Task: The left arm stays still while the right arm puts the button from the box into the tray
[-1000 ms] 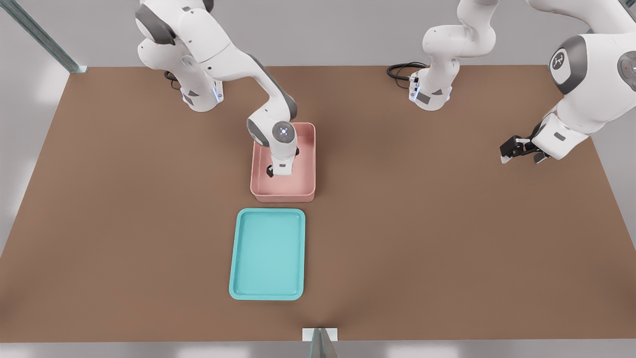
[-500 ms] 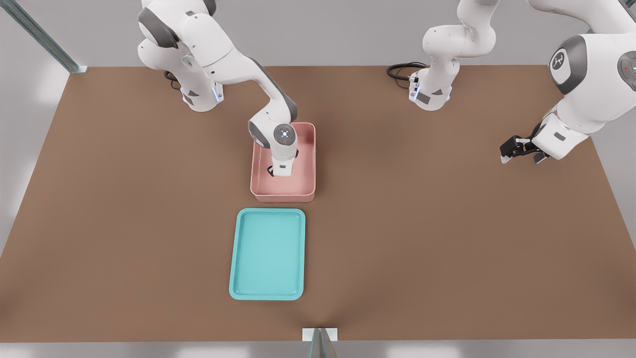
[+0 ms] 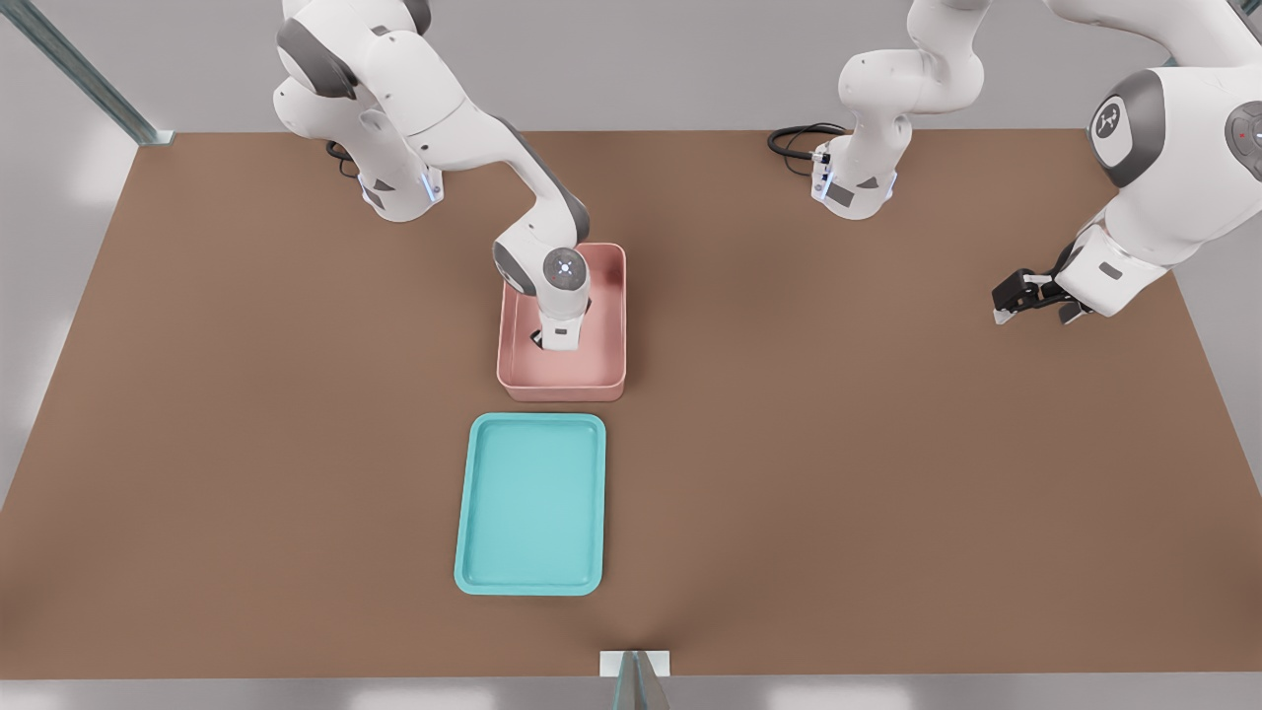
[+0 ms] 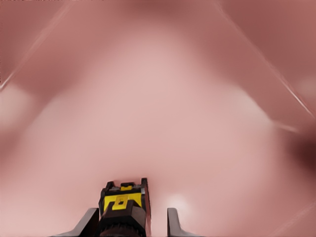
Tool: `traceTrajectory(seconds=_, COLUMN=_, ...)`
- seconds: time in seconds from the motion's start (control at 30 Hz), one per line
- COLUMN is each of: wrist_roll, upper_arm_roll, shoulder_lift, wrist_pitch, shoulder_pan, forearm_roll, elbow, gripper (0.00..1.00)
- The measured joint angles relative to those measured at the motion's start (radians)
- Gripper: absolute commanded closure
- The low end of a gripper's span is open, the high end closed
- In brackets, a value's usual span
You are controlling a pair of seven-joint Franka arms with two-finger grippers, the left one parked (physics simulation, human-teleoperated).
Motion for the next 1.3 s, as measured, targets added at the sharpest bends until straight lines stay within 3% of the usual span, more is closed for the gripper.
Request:
traceTrajectory(seconds=0.67, wrist_roll=-0.044, upper_arm_roll=0.0, shoulder_lift=-0.072, wrist_pitch=-0.042, shoulder_pan=-0.007, forearm_roll=0.003, elbow=0.008, gripper=0.53)
traceTrajectory(seconds=0.77, wrist_roll=-0.051, upper_arm_roll=0.001, shoulder_lift=-0.117, wrist_pitch=-0.12, shoulder_pan=-0.014, forearm_roll=0.005, elbow=0.096, gripper=0.53)
traceTrajectory(seconds=0.87, wrist_roll=-0.061, upper_arm_roll=0.001, shoulder_lift=-0.12, wrist_pitch=-0.272, shoulder_pan=-0.06, forearm_roll=0.01, elbow=0.329, gripper=0.53)
traceTrajectory(seconds=1.07, wrist_roll=-0.091, upper_arm_roll=-0.067, shoulder_lift=0.215, wrist_pitch=-0.451, shoulder_pan=-0.168, forearm_roll=0.012, elbow=0.872, gripper=0.53)
traceTrajectory(seconds=1.23, wrist_roll=-0.14, upper_arm_roll=-0.079, shoulder_lift=0.353, wrist_pitch=-0.412, shoulder_pan=-0.223, forearm_roll=0.011, elbow=0.94, gripper=0.53)
traceTrajectory(seconds=1.27, wrist_roll=-0.148, upper_arm_roll=-0.079, shoulder_lift=0.36, wrist_pitch=-0.405, shoulder_pan=-0.224, forearm_roll=0.01, elbow=0.942, gripper=0.02)
traceTrajectory(seconds=1.3, wrist_roll=-0.155, upper_arm_roll=-0.079, shoulder_lift=0.363, wrist_pitch=-0.4, shoulder_pan=-0.224, forearm_roll=0.008, elbow=0.943, gripper=0.0)
